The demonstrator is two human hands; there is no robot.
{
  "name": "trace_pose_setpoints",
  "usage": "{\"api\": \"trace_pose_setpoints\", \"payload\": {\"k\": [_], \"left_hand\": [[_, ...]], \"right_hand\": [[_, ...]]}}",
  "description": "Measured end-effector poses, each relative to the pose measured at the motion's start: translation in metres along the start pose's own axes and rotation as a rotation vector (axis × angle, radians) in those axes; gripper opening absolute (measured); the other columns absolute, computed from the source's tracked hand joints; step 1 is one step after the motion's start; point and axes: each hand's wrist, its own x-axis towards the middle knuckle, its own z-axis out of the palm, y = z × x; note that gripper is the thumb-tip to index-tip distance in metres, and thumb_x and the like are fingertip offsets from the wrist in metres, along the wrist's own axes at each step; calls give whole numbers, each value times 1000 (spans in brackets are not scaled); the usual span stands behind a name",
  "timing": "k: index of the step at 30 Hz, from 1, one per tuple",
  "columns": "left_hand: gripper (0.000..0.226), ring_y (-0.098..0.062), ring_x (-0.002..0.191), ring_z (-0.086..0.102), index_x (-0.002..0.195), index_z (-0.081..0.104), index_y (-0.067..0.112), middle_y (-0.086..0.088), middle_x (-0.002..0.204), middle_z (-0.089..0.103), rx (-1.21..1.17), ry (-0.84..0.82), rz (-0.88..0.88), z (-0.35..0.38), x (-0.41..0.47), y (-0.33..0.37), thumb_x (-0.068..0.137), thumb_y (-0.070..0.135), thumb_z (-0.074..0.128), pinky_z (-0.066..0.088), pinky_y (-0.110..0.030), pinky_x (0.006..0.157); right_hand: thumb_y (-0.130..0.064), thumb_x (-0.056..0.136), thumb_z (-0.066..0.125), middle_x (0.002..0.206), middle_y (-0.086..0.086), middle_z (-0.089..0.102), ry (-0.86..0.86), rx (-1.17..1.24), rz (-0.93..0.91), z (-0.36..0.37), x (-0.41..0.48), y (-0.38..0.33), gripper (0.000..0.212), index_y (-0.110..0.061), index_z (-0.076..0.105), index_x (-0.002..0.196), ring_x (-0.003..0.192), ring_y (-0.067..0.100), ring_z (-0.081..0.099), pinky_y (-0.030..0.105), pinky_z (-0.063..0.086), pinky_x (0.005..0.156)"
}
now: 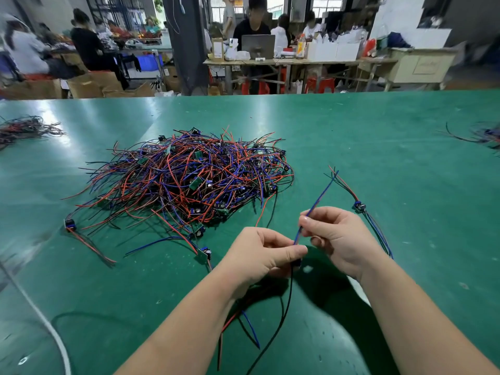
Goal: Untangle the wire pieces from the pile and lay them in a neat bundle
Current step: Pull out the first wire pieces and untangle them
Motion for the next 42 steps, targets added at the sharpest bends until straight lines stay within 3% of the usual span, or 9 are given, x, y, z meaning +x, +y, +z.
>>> {"api": "trace_pose_setpoints", "payload": {"k": [7, 14, 17, 21, 25, 29, 32, 36, 42], "left_hand": [[18, -6, 52, 59, 67, 67, 19, 1, 61, 69, 157, -94, 76, 26, -6, -10, 70, 15, 84, 43, -15, 46], [18, -9, 61, 63, 70, 66, 20, 3, 66, 71, 258, -58, 132, 19, -8, -3, 72, 14, 83, 52, -24, 66], [16, -4, 50, 58, 72, 63, 16, 4, 61, 68, 193, -112, 111, 20, -11, 1, 78, 10, 77, 46, -15, 49], [11, -9, 53, 64, 81, 58, 11, -1, 70, 68, -82, -114, 132, 19, -14, 12, 84, 8, 68, 49, -17, 48], [21, -1, 45, 55, 80, 53, 18, 10, 57, 58, -492, 11, 126, 15, -12, 23, 66, 26, 68, 42, -11, 40], [31, 1, 38, 50, 73, 48, 19, 7, 52, 49, -787, 141, -28, 11, -6, 21, 62, 36, 71, 42, -11, 35], [28, 0, 36, 52, 70, 51, 13, 5, 48, 52, -874, 213, -118, 14, -5, 16, 71, 35, 69, 43, -11, 34], [34, -2, 37, 57, 55, 66, 9, 2, 51, 63, -955, 214, -176, 13, -7, 20, 78, 33, 67, 44, -11, 34], [23, -2, 41, 60, 57, 67, 7, 0, 54, 65, -975, 212, -202, 15, -9, 23, 64, 28, 71, 46, -13, 36]], "right_hand": [[5, 79, 65, 52, -1, 64, 264, 126, -147, -27, 9, -13, 13, -6, 62, 73, 45, 5, 58, 12, 39, 42], [-5, 84, 68, 50, 0, 63, 405, 245, -211, -36, 13, -16, 17, -7, 58, 71, 42, 7, 58, 14, 45, 42], [-17, 91, 62, 49, 1, 63, 444, 287, -172, -38, 15, -16, 24, -8, 56, 69, 40, 8, 57, 14, 44, 40], [-27, 102, 41, 58, 6, 68, 260, 272, -55, -36, 16, -13, 33, -5, 58, 84, 53, 12, 67, 15, 50, 46], [-3, 75, 69, 63, 12, 65, -2, -95, -7, -23, 3, -8, 5, -7, 69, 72, 50, 11, 62, 15, 49, 49], [-7, 52, 76, 66, 8, 67, -298, -124, -66, 1, -13, -1, 23, -13, 76, 74, 55, 11, 61, 18, 52, 57], [-7, 58, 74, 71, 4, 67, -366, 37, -97, 13, -15, 4, 31, -15, 78, 87, 61, 11, 62, 19, 53, 62], [-8, 74, 57, 79, 13, 72, -387, 272, 65, 12, -11, 1, 25, -11, 78, 89, 60, 13, 67, 19, 54, 57], [-7, 53, 76, 89, 5, 75, -345, 73, -204, 15, -12, 4, 39, -21, 78, 90, 81, 9, 68, 18, 53, 75]]}}
